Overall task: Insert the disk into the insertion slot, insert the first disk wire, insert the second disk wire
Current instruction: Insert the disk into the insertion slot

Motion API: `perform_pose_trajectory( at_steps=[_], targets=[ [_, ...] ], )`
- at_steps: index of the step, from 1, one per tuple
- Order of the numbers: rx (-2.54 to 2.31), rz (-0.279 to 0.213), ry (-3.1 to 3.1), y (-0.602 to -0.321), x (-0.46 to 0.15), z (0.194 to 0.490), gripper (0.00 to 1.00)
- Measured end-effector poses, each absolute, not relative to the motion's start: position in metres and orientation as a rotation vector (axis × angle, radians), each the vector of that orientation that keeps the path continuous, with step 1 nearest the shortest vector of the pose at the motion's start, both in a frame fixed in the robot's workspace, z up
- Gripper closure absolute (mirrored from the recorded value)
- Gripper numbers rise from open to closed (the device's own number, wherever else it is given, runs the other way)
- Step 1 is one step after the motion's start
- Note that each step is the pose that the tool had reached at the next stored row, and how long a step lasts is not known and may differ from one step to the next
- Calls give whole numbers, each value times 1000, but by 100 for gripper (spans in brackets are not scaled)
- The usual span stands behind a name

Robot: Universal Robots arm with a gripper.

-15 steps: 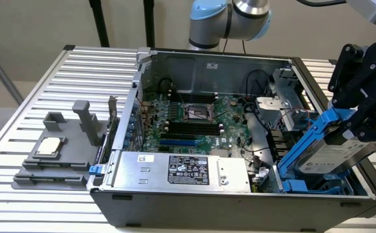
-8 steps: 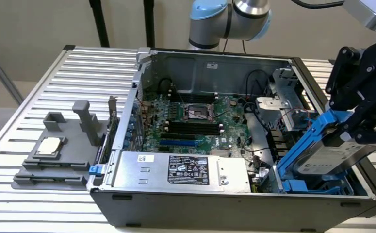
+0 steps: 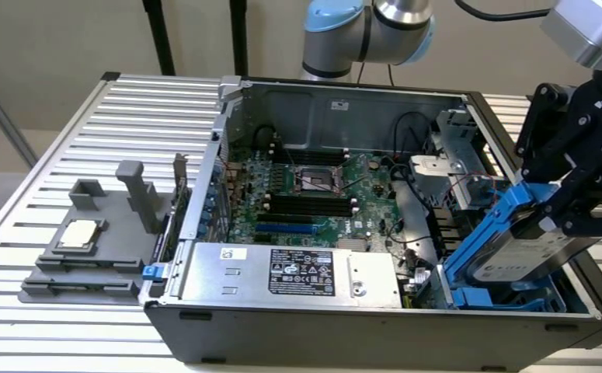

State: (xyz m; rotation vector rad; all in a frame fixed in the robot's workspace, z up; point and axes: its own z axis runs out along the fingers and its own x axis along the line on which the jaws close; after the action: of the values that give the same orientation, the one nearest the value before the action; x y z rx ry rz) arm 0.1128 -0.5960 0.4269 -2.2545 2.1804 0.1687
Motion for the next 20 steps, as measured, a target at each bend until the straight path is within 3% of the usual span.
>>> perform_pose_trajectory(
  at_steps=[15,17,20],
  targets=[
    [-2311,179,2102,-595,111,419,67],
    [-2316,180,2096,-595,111,419,62],
    [-2322,183,2087,-595,111,419,62]
  ],
)
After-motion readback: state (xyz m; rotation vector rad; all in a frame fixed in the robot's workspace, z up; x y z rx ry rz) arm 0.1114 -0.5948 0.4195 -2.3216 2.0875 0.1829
